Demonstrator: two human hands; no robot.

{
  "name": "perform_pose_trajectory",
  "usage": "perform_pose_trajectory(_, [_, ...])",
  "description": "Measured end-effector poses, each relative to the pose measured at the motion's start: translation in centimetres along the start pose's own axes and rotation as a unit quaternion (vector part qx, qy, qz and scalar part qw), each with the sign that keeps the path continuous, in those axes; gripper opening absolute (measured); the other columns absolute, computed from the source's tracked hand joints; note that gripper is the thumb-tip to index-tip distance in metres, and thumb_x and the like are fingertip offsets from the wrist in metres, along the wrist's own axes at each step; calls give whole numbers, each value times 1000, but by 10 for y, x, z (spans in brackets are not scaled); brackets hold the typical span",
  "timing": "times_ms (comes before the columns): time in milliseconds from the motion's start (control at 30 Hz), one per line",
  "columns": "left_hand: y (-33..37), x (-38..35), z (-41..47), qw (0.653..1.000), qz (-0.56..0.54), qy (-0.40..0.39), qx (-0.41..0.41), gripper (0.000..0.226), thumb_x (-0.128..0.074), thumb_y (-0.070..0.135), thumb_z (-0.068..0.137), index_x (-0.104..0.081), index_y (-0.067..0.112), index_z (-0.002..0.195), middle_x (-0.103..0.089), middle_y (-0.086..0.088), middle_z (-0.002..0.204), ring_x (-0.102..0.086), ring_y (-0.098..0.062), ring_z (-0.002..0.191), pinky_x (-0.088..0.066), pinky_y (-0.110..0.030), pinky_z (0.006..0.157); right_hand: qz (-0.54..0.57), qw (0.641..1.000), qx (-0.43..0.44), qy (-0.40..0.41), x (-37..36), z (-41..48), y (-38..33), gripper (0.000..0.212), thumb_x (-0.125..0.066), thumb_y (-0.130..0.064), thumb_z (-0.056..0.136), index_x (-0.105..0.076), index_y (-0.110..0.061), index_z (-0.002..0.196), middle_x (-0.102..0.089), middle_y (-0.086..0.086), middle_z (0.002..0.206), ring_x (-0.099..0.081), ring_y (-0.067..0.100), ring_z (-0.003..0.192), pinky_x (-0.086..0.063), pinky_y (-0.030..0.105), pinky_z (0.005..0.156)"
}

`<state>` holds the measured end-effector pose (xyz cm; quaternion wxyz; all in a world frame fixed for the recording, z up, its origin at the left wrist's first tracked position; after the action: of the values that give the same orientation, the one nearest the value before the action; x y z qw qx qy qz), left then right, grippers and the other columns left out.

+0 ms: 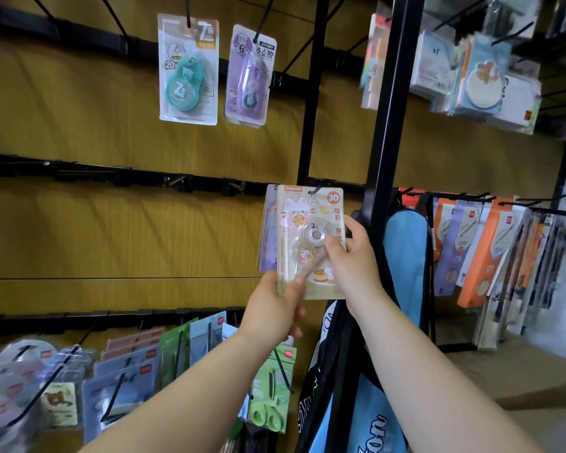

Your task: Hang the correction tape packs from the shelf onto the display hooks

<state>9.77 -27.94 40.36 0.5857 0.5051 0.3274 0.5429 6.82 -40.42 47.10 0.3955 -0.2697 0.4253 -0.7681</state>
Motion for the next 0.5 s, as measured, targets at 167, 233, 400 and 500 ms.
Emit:
perform_pose_trajectory(167, [-24,1,23,997,-50,51,41,36,-40,31,96,-41,12,127,-53,3,69,-42,-3,28,-32,-10,32,-6,1000,2,5,-16,19,2,43,-42,-11,95,-37,-21,137,-54,2,131,-55,15,108,-46,15,67])
perform_pose_trajectory(233, [-31,-1,34,996,-50,53,47,41,-38,30,96,-37,12,134,-53,3,68,-43,-6,30,-36,-14,38,-3,1000,7,11,-21,27,4,43,-41,-10,95,-38,-20,136,-54,2,130,-52,11,100,-42,12,62])
perform_pose_trajectory(400, [-44,4,60,997,-17,40,57,44,-39,28,96,-34,7,135,-55,1,63,-48,-12,39,-40,-24,47,-2,1000,2,19,-31,39,17,44,-41,-10,95,-36,-22,138,-54,1,131,-54,15,107,-42,24,79])
perform_pose_trajectory(500, [-53,6,59,998,10,26,61,37,-39,29,96,-41,8,127,-58,1,64,-50,-13,42,-40,-23,46,-32,999,1,27,-32,42,24,44,-43,-15,95,-36,-20,138,-54,2,131,-53,14,108,-45,27,86])
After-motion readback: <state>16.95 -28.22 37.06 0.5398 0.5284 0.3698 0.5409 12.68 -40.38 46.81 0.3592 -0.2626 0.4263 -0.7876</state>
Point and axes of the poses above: each hand's wrist, its own z-axis towards the middle knuckle, its own x-axis out of the back of the hand, y = z × x, the point moved 10 cm from there along z, towards the middle knuckle
